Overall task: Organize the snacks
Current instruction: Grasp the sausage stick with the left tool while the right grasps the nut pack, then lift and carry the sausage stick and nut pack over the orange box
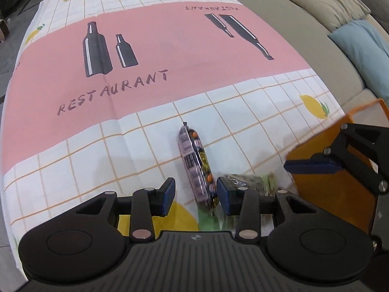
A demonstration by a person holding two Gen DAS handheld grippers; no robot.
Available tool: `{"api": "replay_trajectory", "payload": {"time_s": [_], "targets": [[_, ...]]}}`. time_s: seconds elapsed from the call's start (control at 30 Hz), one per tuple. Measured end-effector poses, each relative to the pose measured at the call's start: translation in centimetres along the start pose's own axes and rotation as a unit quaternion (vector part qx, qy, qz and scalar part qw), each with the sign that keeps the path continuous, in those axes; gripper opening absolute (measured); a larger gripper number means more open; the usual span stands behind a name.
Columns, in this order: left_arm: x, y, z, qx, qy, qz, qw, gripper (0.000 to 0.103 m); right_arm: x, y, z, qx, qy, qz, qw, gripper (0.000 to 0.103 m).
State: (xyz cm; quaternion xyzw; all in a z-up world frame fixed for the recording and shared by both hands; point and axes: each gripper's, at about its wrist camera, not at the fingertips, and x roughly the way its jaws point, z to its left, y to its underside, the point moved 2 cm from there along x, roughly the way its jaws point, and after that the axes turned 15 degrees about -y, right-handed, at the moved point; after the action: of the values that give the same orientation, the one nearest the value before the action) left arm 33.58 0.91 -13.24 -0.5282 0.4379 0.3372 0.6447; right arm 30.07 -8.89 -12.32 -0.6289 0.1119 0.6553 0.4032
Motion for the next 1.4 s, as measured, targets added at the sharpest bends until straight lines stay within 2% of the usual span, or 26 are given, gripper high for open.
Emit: {"api": "replay_trajectory", "payload": {"time_s": [0.23,0.4,0.47,0.6,0.7,0.73,0.77,0.97,1.07,1.2,1.4], "targets": [[1.7,-0.3,-0.9,0.007,-0.012,0.012,0.9998,0.047,1.2,-0.9,-1.3,0.009,-0.016,0.031,0.999,0.078],[1.8,-0.5,-1.1,0.009,-0.016,0.002,0.9998,0.046,2.2,-1.2,-1.7,0.022,-0.03,0.054,0.998,0.078],[1.8,-0.5,-1.2,0.017,-0.02,-0.002,0.9997,0.043,2.7,-1.4,-1.7,0.026,-0.026,0.062,0.997,0.078],[1.6,0.0,-1.1,0.032,-0.025,-0.006,0.9992,0.026,3.1,-1.3,-1.7,0.031,-0.025,0.077,0.996,0.076],[1.4,0.4,-0.9,0.037,-0.026,-0.004,0.999,0.025,3.4,-1.2,-1.5,0.027,-0.019,0.079,0.996,0.064],[1.3,0.6,-0.9,0.037,-0.027,-0.001,0.999,0.025,3.4,-1.2,-1.5,0.025,-0.015,0.081,0.996,0.049],[1.2,0.8,-0.7,0.035,-0.029,0.001,0.999,0.025,3.6,-1.1,-1.4,0.028,-0.015,0.086,0.996,0.048],[0.3,2.5,0.1,0.02,-0.034,0.014,0.9991,0.025,3.1,-0.6,-1.4,0.05,-0.014,0.075,0.996,0.043],[-0.3,3.6,0.5,0.012,-0.035,0.025,0.999,0.025,2.8,-0.1,-1.0,0.073,-0.028,0.068,0.995,0.041],[-2.0,5.4,0.6,0.004,-0.032,0.026,0.9992,0.025,2.1,1.0,1.0,0.091,-0.041,0.062,0.993,0.04],[-6.0,7.6,0.0,0.002,-0.016,0.015,0.9998,0.024,-0.3,2.6,5.0,0.082,-0.046,0.044,0.995,0.04]]}}
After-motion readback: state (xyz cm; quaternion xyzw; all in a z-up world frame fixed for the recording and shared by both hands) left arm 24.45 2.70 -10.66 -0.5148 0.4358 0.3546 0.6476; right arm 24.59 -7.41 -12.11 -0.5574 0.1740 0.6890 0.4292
